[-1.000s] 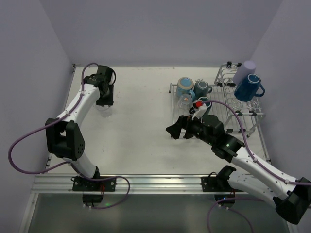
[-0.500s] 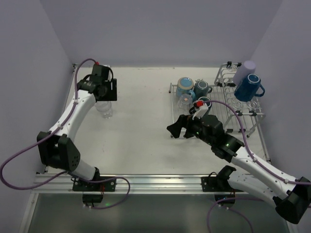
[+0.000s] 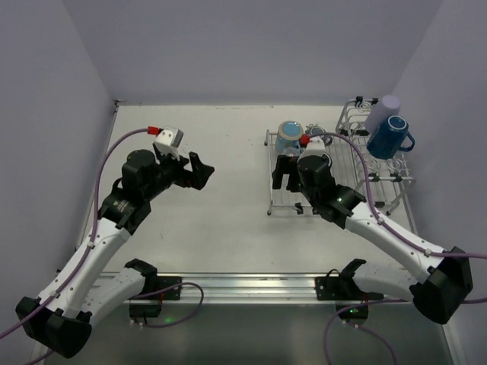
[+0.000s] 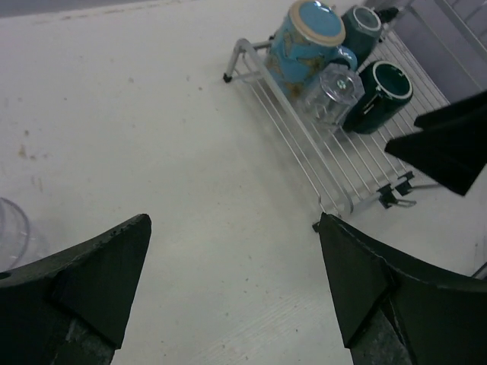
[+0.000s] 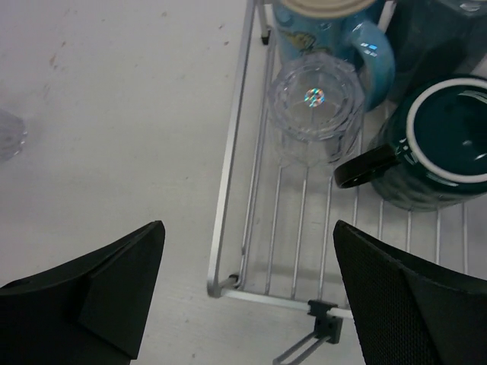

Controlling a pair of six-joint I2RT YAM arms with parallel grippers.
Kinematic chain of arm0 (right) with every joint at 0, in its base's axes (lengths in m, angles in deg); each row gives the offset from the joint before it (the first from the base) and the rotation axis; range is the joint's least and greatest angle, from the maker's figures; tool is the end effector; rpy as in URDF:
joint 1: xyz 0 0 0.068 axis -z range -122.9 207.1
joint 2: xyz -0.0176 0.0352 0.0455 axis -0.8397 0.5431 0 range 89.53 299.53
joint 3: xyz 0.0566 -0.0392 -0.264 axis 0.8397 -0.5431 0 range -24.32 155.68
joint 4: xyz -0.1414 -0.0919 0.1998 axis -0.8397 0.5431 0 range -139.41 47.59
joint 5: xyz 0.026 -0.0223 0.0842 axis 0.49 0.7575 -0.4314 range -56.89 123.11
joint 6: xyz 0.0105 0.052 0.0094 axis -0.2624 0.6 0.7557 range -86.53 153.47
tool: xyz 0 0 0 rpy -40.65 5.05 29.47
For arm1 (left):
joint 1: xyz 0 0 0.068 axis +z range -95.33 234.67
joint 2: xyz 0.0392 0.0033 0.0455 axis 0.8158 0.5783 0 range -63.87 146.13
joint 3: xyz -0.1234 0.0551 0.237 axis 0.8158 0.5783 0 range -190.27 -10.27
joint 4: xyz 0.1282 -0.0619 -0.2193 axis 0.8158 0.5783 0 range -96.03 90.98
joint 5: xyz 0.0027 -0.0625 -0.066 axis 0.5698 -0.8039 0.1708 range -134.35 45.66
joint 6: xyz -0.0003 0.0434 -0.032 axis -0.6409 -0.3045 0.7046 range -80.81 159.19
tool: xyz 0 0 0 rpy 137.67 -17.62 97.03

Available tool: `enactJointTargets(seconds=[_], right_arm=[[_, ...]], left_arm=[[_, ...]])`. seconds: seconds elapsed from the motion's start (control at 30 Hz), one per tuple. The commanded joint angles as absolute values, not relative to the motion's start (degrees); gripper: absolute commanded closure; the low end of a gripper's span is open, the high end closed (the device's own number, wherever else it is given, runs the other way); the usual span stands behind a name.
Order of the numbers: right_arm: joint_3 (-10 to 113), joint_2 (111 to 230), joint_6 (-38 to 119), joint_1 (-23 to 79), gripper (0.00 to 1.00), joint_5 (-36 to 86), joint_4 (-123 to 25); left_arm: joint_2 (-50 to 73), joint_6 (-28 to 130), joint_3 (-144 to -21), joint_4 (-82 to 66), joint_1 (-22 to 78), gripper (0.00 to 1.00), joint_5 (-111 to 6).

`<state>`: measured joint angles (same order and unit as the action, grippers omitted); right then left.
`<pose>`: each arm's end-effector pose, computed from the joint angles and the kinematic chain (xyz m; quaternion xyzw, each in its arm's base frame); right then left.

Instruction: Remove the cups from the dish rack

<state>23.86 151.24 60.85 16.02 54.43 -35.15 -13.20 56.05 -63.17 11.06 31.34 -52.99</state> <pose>0.1908 0.1492 0.2971 -0.0055 0.8468 0.1546 0.5089 0.1821 -0.0844 0.3591 0.0904 0.7865 -0.2650 0.5505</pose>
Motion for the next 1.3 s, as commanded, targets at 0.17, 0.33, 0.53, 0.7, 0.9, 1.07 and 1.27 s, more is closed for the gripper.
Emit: enactJointTargets(seconds=[0.17, 0.33, 0.53, 0.7, 0.9, 1.07, 1.27], right_arm=[[37.2, 166.2, 53.2, 22.9, 0.03, 61.0, -30.7], [42.3, 173.2, 53.2, 24.7, 0.02, 62.3, -30.2], [47.2, 180.0, 52.2, 25.7, 0.09, 61.8, -30.5], [48.1, 184.3, 53.0, 26.2, 0.15, 60.7, -31.0], [48.4, 186.5, 53.3, 26.7, 0.26, 60.5, -31.6], [46.7, 184.2, 53.0, 26.6, 0.67, 60.4, -34.3], [38.5, 170.9, 53.3, 26.3, 0.78, 54.5, -42.6]], left_arm=[[-20.9, 54.5, -52.8, 3.6, 31.3, 0.01, -67.0], [-24.6, 54.5, -52.6, 2.6, 31.3, 0.0, -67.7], [-25.3, 54.5, -52.4, 3.2, 31.3, 0.0, -67.2], [-25.1, 54.3, -52.4, 3.6, 31.4, 0.0, -67.1], [-23.9, 54.4, -52.5, 3.5, 31.6, 0.0, -67.1], [-22.9, 54.4, -52.4, 3.5, 32.2, 0.0, -66.9], [-19.7, 58.4, -51.7, -0.2, 32.2, 0.0, -73.4]])
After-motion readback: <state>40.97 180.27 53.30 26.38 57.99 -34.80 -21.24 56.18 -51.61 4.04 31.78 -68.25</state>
